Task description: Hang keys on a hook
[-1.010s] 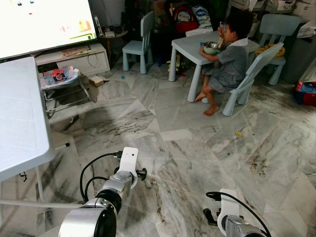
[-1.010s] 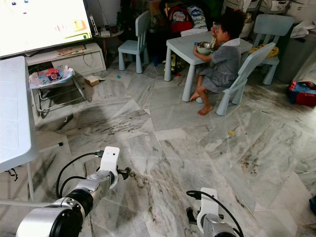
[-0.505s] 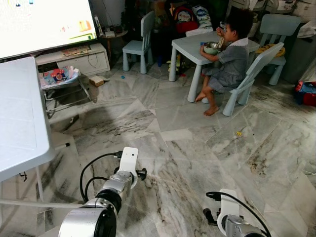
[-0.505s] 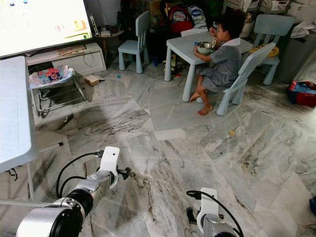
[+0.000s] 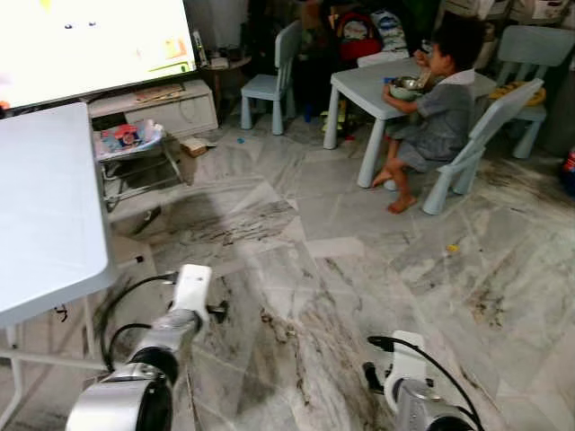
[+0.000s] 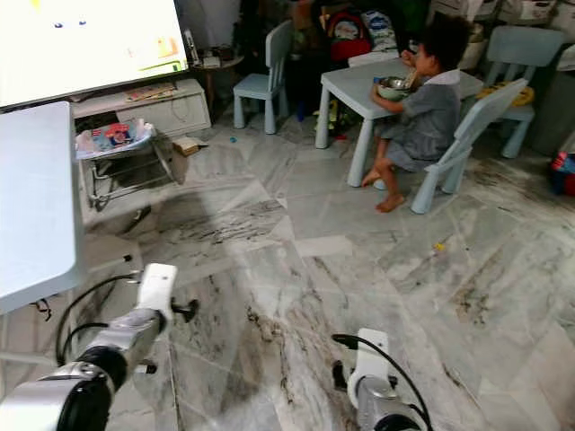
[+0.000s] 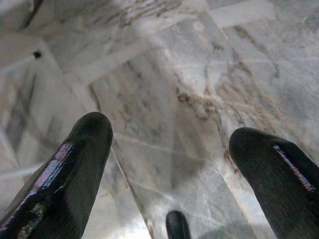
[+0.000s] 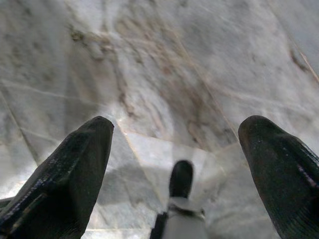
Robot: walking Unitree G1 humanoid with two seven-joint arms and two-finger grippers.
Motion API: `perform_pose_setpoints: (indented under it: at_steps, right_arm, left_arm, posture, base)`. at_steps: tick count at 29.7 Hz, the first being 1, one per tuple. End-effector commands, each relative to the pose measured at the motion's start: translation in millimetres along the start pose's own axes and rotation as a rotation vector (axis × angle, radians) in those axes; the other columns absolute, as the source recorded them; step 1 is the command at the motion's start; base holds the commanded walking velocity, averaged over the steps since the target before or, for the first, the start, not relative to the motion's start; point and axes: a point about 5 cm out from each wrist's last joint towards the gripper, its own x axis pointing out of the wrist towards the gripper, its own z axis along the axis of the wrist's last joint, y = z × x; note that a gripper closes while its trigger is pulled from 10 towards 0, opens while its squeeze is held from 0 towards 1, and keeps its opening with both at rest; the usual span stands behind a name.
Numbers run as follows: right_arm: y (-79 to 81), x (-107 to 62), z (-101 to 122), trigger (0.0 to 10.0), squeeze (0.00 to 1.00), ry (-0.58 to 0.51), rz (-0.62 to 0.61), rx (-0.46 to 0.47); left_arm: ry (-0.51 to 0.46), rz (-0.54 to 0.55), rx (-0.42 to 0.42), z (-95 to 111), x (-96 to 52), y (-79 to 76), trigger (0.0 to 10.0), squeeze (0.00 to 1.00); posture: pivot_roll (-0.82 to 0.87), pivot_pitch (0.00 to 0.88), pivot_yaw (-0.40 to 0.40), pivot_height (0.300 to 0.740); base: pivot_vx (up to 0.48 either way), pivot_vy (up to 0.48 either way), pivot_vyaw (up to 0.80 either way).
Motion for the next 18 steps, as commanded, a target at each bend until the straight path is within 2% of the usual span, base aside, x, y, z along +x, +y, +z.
perform_pose_setpoints:
  at_steps: [1,3,4,7,8,9,12,18]
  right_arm:
    - [-9.4,0.0,2.1,10.0,0.0,-0.007,-0.024,0.003]
    - [-8.9,0.0,1.5,10.0,0.0,-0.003,-0.024,0.006]
    - [-8.9,0.0,1.5,10.0,0.0,-0.003,-0.024,0.006]
    - [-7.6,0.0,-0.3,10.0,0.0,0.02,0.002,0.0]
    - [-7.6,0.0,-0.3,10.0,0.0,0.02,0.002,0.0]
    - [-7.1,0.0,-1.0,10.0,0.0,0.029,0.018,-0.006]
    - [-7.8,0.0,-1.8,10.0,0.0,0.038,0.024,-0.018]
    - [-9.7,-0.1,-1.9,10.0,0.0,0.044,0.023,-0.024]
  left_arm:
    - [0.002,0.029,0.02,2.7,-1.7,14.3,10.0,0.0]
    - [0.071,0.023,0.066,-14.5,-3.8,19.4,10.0,0.0]
    - [0.071,0.023,0.066,-14.5,-3.8,19.4,10.0,0.0]
    - [0.137,0.011,0.097,-37.3,-7.3,22.0,10.0,0.0]
    - [0.137,0.011,0.097,-37.3,-7.3,22.0,10.0,0.0]
    - [0.168,0.015,0.103,-48.6,-9.5,23.5,10.0,0.0]
    - [0.212,0.016,0.108,-64.1,-13.0,25.6,10.0,0.0]
    - [0.241,-0.002,0.102,-75.9,-14.6,18.4,10.0,0.0]
  posture:
    - [0.09,0.0,0.024,0.74]
    - [0.09,0.0,0.026,0.74]
    - [0.09,0.0,0.026,0.74]
    - [0.09,0.0,0.023,0.74]
    - [0.09,0.0,0.023,0.74]
    - [0.08,0.0,0.017,0.74]
    - [0.08,0.0,0.009,0.74]
    - [0.07,0.0,0.005,0.74]
  base:
    - [0.0,0.0,0.0]
    - [0.0,0.0,0.0]
    - [0.0,0.0,0.0]
    - [0.0,0.0,0.0]
    - [0.0,0.0,0.0]
    - [0.0,0.0,0.0]
    - [0.0,0.0,0.0]
    - [0.0,0.0,0.0]
